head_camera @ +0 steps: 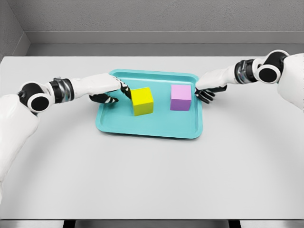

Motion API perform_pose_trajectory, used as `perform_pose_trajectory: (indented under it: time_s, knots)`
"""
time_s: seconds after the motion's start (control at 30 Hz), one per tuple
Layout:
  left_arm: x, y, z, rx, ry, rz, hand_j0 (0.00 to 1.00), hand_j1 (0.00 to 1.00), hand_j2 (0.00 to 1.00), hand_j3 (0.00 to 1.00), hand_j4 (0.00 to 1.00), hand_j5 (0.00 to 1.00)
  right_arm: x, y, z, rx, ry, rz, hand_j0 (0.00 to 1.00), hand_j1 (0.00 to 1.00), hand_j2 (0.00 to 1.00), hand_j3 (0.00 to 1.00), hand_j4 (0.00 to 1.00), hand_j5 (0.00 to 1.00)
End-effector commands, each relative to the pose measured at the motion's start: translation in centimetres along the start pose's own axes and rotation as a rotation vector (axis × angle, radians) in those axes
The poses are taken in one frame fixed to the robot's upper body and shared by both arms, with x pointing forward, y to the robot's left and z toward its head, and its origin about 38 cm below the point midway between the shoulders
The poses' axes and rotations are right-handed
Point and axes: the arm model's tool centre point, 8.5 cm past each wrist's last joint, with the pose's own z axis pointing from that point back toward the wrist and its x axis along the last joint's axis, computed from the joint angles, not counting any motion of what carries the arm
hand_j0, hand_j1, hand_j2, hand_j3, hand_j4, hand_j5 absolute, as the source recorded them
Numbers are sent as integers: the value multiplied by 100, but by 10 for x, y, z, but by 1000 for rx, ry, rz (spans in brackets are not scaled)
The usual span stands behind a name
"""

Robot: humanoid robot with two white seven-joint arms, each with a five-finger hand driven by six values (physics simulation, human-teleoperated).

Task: Push two cubes

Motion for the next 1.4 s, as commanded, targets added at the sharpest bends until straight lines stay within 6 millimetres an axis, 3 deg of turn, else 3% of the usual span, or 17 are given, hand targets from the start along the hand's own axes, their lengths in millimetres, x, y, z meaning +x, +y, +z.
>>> perform_pose_trajectory:
  time_s: [0.0,0.07,0.87,1.2,1.37]
  knots:
    - [2,-1,-4,4,-7,14,60,60,60,60,60,60,4,-3,-5,-1,-9,2,10,10,10,10,10,10]
    - [6,-6,-14,-15,-22,22,60,60,60,60,60,60,4,-3,-5,0,-11,3,10,10,10,10,10,10]
    - [8,0,-39,-17,-29,58,60,60,60,60,60,60,21,-20,-20,-5,-46,43,10,10,10,10,10,10]
    - [14,0,-46,-13,-44,60,60,60,60,60,60,60,10,-12,-2,-3,-19,44,10,10,10,10,10,10]
    - [12,2,-48,-14,-39,66,60,60,60,60,60,60,9,-8,-3,10,-17,44,10,10,10,10,10,10]
